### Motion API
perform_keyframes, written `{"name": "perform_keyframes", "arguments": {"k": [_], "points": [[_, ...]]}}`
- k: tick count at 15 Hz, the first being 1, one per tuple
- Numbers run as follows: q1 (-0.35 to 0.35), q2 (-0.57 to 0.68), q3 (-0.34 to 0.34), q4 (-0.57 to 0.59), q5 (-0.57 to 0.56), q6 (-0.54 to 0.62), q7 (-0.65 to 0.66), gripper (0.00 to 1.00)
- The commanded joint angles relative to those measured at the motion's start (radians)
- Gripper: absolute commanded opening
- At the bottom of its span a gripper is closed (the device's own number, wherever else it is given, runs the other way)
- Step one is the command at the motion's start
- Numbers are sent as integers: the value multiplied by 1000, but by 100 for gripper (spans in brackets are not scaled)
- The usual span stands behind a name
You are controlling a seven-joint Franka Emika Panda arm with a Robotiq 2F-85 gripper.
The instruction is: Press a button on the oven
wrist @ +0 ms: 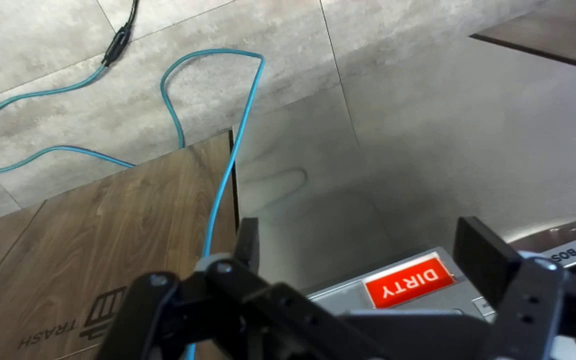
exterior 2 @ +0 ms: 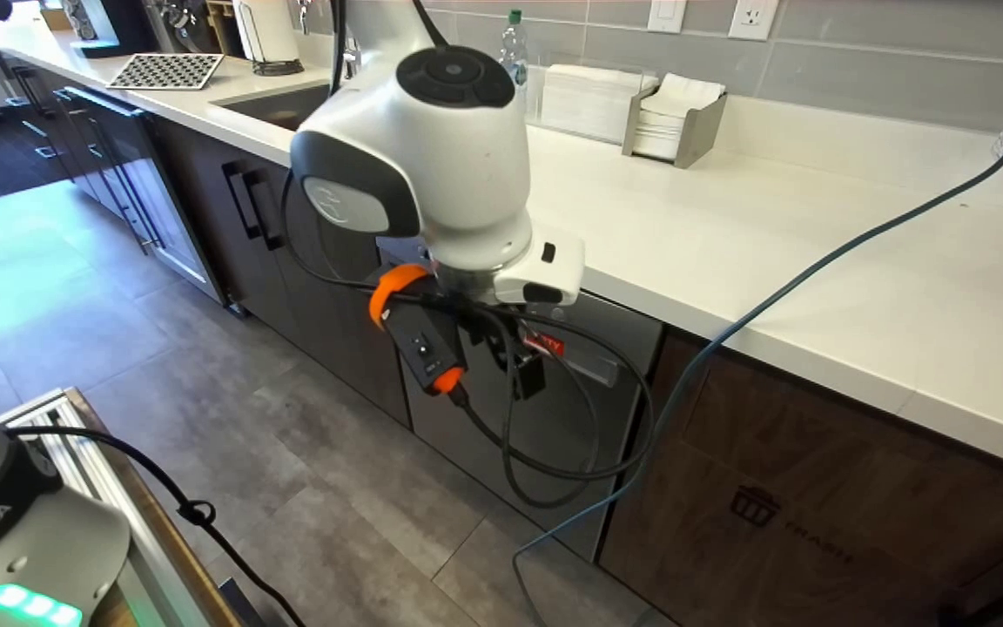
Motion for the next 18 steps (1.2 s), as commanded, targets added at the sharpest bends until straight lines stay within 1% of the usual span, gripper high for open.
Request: {"name": "perform_keyframes", "arguments": {"k": [1, 2, 3, 4, 5, 7, 8, 9, 10, 12, 14, 17, 18], "points": [[60, -115, -62, -85, -263, -9, 173, 100], [73, -133, -82, -96, -341, -21, 222, 100], [-40, -151, 23, -100, -418, -22, 277, 100], [65, -159, -80, -99, -452, -40, 304, 100], [54, -171, -76, -102, -513, -45, 347, 100], [53, -194, -88, -99, -606, -73, 405, 100], [51, -212, -89, -97, -654, -102, 432, 100], [-59, -230, 13, -95, -723, -122, 475, 100], [-71, -246, 22, -93, -763, -150, 494, 100], [-107, -287, 57, -91, -808, -212, 518, 100], [-129, -320, 78, -84, -818, -261, 507, 100], [-140, -353, 91, -82, -812, -289, 480, 100], [-144, -360, 93, -82, -826, -290, 481, 100]]}}
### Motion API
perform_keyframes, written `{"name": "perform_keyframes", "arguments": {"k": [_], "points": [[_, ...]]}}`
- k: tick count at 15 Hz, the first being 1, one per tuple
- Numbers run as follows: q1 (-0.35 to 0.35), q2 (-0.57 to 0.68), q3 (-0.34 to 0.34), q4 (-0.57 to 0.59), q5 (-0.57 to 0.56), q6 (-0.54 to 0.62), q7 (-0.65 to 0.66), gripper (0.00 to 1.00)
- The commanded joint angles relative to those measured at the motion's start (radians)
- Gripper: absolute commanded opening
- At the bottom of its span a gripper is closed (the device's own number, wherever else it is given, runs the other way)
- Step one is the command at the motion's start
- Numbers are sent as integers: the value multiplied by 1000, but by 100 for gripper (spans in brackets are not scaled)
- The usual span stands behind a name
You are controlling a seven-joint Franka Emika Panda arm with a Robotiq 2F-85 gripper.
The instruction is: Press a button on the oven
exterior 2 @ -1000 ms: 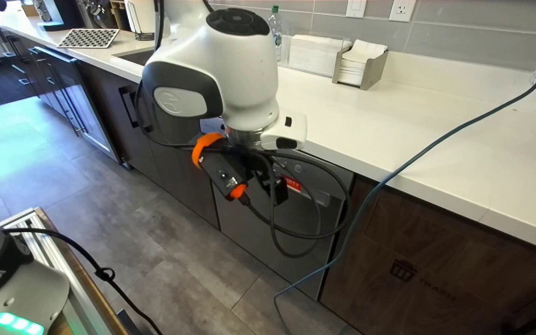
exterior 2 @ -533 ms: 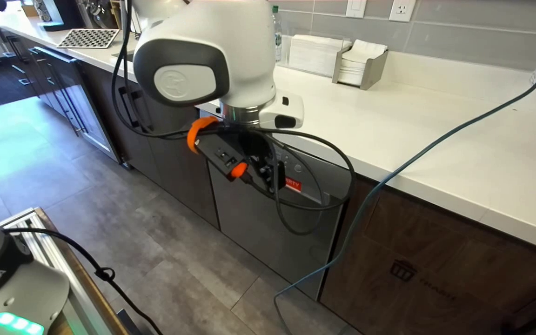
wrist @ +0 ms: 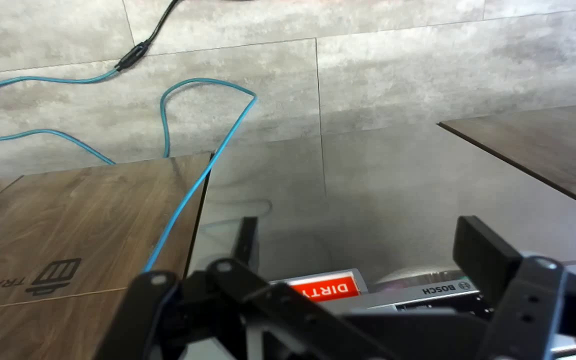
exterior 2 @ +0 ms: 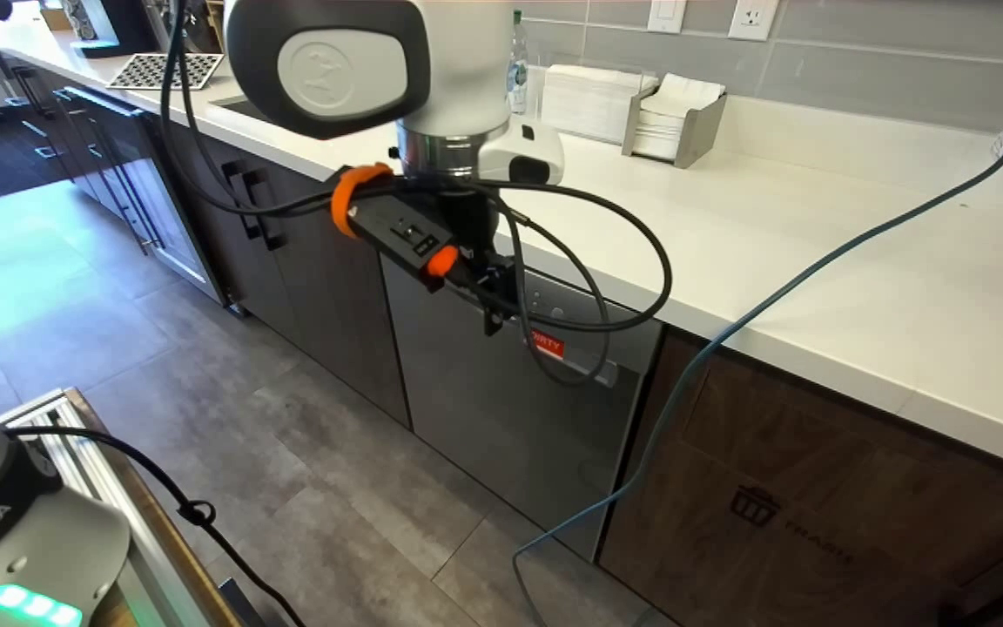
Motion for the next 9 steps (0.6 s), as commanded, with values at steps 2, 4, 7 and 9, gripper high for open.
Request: {"name": "perform_keyframes", "arguments": {"k": [2, 4, 7, 9], "points": [[-21, -21, 22, 0, -10, -9, -5, 100], [-21, -31, 20, 0, -14, -9, -12, 100], [-21, -33, 20, 0, -15, -9, -15, 100], [-21, -33, 20, 0, -16, -9, -15, 100]]}}
